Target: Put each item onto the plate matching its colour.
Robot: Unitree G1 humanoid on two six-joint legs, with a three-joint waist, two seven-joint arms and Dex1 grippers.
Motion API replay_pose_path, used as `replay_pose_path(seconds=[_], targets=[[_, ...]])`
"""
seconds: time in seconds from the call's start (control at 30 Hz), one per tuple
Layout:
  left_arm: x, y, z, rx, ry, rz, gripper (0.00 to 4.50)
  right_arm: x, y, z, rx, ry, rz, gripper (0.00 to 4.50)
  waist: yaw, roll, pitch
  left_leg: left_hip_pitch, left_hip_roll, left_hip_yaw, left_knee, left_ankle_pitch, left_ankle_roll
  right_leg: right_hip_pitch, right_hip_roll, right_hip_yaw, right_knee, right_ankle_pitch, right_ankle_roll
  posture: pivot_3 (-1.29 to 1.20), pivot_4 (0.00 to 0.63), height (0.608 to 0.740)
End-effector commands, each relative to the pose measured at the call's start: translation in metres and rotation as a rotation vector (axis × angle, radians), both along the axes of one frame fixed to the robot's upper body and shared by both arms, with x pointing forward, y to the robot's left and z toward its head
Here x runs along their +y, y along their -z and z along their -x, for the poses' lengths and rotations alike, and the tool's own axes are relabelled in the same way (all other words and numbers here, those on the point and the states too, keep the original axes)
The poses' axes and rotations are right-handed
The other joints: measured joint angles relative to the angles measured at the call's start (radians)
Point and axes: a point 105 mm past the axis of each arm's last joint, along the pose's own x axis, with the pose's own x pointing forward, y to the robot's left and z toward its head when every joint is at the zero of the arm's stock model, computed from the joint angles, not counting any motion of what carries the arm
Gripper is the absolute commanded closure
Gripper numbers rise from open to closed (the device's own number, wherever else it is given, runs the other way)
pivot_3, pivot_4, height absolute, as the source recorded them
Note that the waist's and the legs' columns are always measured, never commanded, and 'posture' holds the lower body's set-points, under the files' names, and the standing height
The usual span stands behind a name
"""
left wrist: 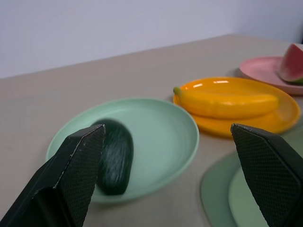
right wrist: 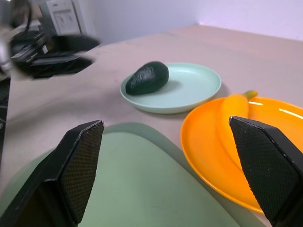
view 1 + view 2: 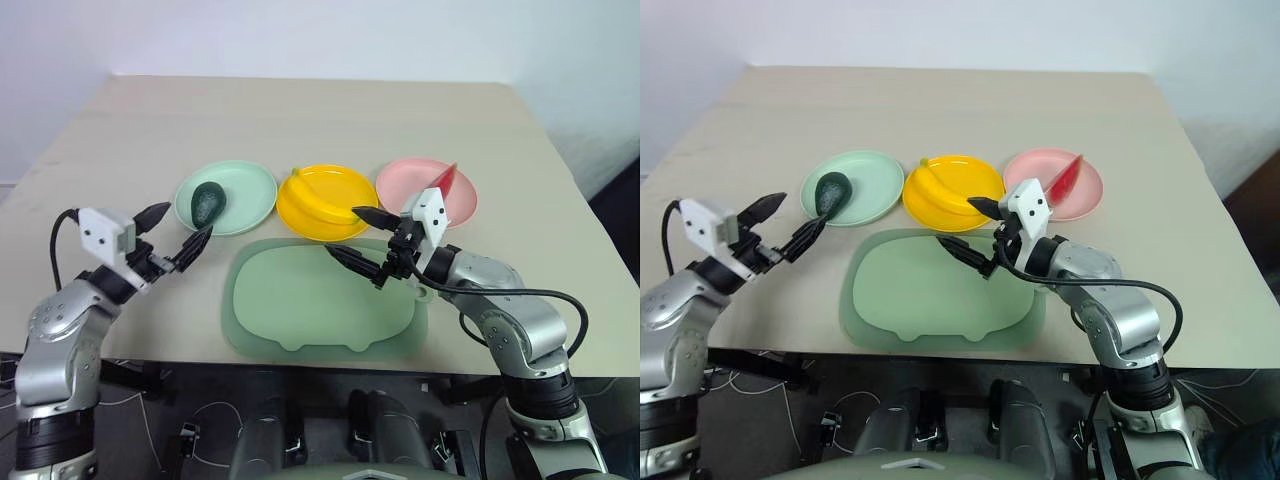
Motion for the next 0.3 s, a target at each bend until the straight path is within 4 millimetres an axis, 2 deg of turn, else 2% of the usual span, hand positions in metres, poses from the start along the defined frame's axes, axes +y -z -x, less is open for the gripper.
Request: replay_pose_path(seconds=[0.03,0.2,0.3], targets=[[-0.002,-0.01,0.019,-0.051,0.108,-0.018,0.04,-0.006,-0.011,0.012,-0.044,-0.024,-0.032,0.0,-0.001,0.001,0.0,0.0,0.0,0.0,-0.001,-0.002,0.004,0.001,0.0,0.0,-0.003,0.0,-0.001,0.0,0.15,0.696],[-0.015,0.004,0.035,0.019,0.265,-0.042,0.04,-0.016,-0.005,0.013,-0.015,-0.013,-0.019,0.0,-0.004,0.001,0.0,0.0,-0.001,0.002,-0.008,-0.001,0.002,0.003,0.001,0.0,-0.015,0.003,-0.002,0.0,0.15,0.696],[-0.017,0.006,0.032,0.022,0.286,-0.058,0.04,-0.021,-0.003,0.012,-0.008,-0.008,0.004,0.0,-0.002,0.001,0.0,0.0,-0.002,0.002,-0.011,-0.001,0.001,0.001,0.001,0.0,-0.015,0.004,-0.004,0.0,0.15,0.696]])
